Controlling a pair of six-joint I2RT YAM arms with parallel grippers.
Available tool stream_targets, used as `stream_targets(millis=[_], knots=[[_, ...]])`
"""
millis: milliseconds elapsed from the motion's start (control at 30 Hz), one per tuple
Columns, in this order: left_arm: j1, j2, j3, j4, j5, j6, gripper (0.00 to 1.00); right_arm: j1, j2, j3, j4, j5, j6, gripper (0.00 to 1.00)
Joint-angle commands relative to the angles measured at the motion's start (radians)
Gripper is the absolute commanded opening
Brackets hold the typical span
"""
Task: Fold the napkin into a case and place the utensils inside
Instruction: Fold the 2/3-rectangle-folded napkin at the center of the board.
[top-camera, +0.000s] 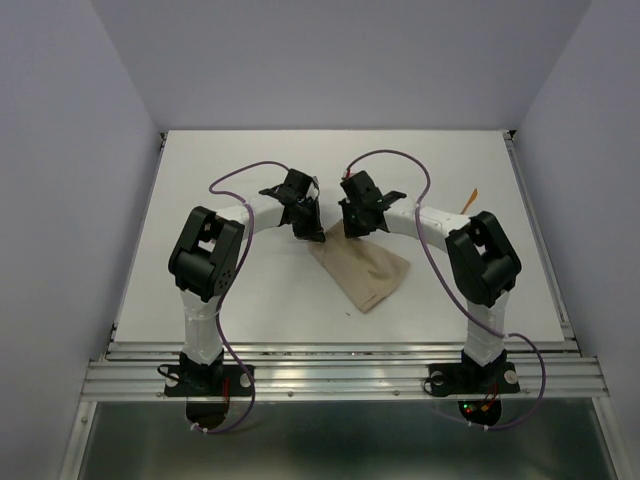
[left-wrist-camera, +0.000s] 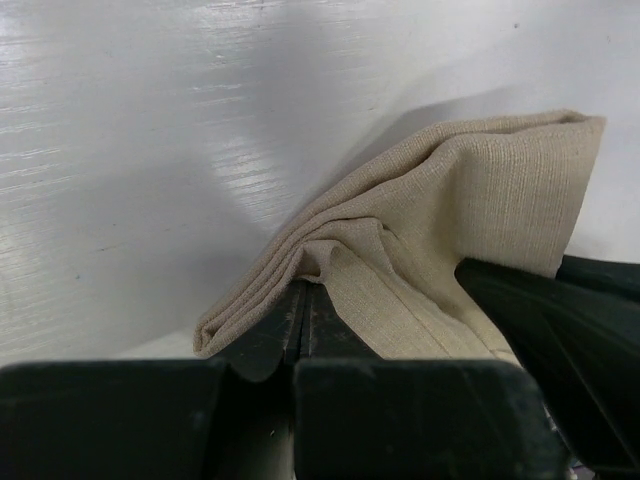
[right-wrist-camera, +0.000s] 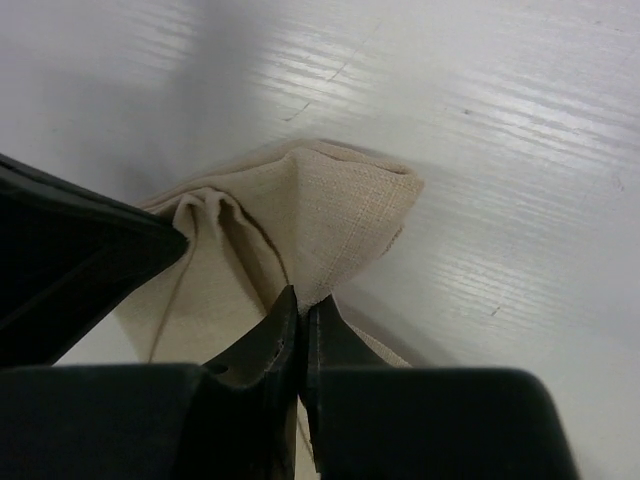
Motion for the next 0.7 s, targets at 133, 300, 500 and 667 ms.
stream_targets(millis=[133,300,500,667], knots=[[0.000,0.027,-0.032,-0.088,-0.032,0.034,0.00,0.062,-0.063,-0.007,0.015,0.078,0.055,0.01],[0.000,0.027,-0.034,-0.088,-0.032,0.034,0.00,0.095,-0.052,0.006,0.009,0.084,0.069,0.01],[0.002,0.025,-0.035,-0.087,-0.030,0.034,0.00,0.125,-0.031,0.020,0.005,0.087,0.092,0.01],[0.000,0.022,-0.037,-0.087,-0.030,0.034,0.00,0.145,-0.022,0.028,0.006,0.085,0.111,0.01]])
